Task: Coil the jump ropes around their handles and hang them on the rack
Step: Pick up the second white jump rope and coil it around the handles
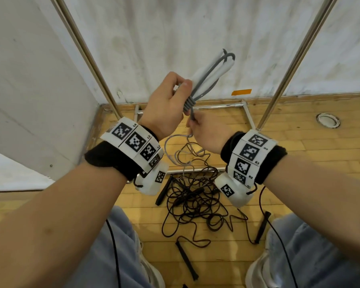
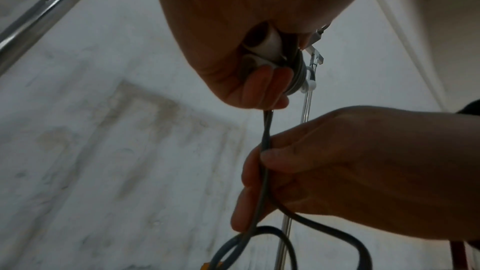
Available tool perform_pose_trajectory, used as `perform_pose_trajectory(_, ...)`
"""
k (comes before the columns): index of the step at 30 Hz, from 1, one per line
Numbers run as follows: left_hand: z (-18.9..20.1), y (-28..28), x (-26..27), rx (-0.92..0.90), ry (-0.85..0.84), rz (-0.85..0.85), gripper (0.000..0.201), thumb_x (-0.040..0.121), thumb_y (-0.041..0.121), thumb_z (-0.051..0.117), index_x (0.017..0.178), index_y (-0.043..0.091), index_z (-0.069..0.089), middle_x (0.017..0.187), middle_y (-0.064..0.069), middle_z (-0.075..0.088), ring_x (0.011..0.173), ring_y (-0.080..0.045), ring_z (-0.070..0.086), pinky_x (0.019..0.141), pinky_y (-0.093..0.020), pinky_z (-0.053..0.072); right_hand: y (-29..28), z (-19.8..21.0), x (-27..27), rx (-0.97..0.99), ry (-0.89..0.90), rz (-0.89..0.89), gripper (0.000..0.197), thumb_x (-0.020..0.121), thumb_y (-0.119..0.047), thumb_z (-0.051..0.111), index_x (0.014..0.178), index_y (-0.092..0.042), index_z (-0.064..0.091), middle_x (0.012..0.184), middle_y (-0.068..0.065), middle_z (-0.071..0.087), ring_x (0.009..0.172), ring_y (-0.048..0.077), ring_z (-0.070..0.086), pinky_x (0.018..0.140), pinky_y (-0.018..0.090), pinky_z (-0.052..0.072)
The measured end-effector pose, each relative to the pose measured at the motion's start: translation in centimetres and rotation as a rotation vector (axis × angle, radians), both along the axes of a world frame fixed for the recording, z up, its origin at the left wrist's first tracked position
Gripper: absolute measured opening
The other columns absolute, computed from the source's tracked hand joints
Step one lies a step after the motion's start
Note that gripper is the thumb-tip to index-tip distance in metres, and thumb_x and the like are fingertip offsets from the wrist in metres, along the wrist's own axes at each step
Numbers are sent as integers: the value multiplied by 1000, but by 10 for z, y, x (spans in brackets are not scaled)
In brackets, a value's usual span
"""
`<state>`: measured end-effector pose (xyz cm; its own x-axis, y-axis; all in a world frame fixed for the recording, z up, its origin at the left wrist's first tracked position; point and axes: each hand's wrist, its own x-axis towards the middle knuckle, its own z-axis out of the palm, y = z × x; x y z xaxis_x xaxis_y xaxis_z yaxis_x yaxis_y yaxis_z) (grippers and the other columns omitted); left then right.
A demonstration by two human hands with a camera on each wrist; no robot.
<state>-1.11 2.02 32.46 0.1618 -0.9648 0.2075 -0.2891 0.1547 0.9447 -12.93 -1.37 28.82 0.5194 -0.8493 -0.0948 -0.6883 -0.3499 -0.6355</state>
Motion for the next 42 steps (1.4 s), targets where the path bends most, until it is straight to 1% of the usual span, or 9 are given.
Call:
perform_pose_trajectory(5,1,-5,0,15,-29,127,26,100,35,41,79,19,42,62,-4,59,42,-9,50,44,-20,35,4,-5,1,67,-235,-68,15,97,-26,41,87,-16,40,69,-2,45,63,17,44,60,33,36)
perform_pose_trajectory(10,8,-7,2,31,70,177,31,103,31,39,81,10,45,63,-9,57,33,-9,44,34,-20,30,-4,-4,-7,-182,-464,-180,18,100,-28,38,89,-14,42,60,-8,39,50,7,35,48,20,27)
perform_pose_trajectory(16,4,-4,-3,80,-72,109,34,100,39,42,77,14,44,61,-6,62,35,-12,47,37,-19,33,-17,-1,-8,-11,-36,-95,27,97,-29,44,83,-13,60,63,-2,50,52,13,42,49,27,31)
perform_pose_trajectory(21,3,-7,-1,35,-83,86,31,93,47,49,77,21,45,70,-8,65,44,-11,52,46,-24,35,-13,1,-3,409,-460,-119,23,99,-15,44,88,-6,62,91,9,68,92,21,65,92,35,48)
perform_pose_trajectory(25,6,-11,11,26,-85,103,25,89,46,57,83,25,44,73,-2,64,44,-2,52,50,-25,37,-8,4,-1,630,-757,-154,21,101,-11,37,86,-10,51,58,2,43,50,15,50,73,35,53)
perform_pose_trajectory(28,4,-13,20,49,-195,143,27,85,45,64,86,29,42,85,-12,66,55,-12,55,54,-33,44,-5,4,-3,566,-703,-104,16,100,-13,40,87,-11,49,55,-3,34,41,9,38,54,27,49)
perform_pose_trajectory(33,-2,-15,41,46,-432,262,30,88,45,60,98,23,42,79,5,58,66,-12,56,55,-28,40,-4,2,-6,535,-694,-68,21,99,-16,46,82,-10,57,53,-5,40,45,8,43,65,32,53)
perform_pose_trajectory(37,-12,-16,49,79,-612,300,38,92,45,56,115,18,43,87,3,55,71,-19,56,60,-30,40,-2,7,-8,436,-597,-53,24,99,-18,45,81,-13,59,46,-11,37,40,6,38,50,25,47)
perform_pose_trajectory(42,-21,-20,65,147,-763,358,43,95,42,52,126,14,42,97,0,52,80,-23,52,69,-34,41,4,9,-14,130,-335,6,31,98,-25,44,73,-19,59,54,-1,42,52,19,45,64,45,54)
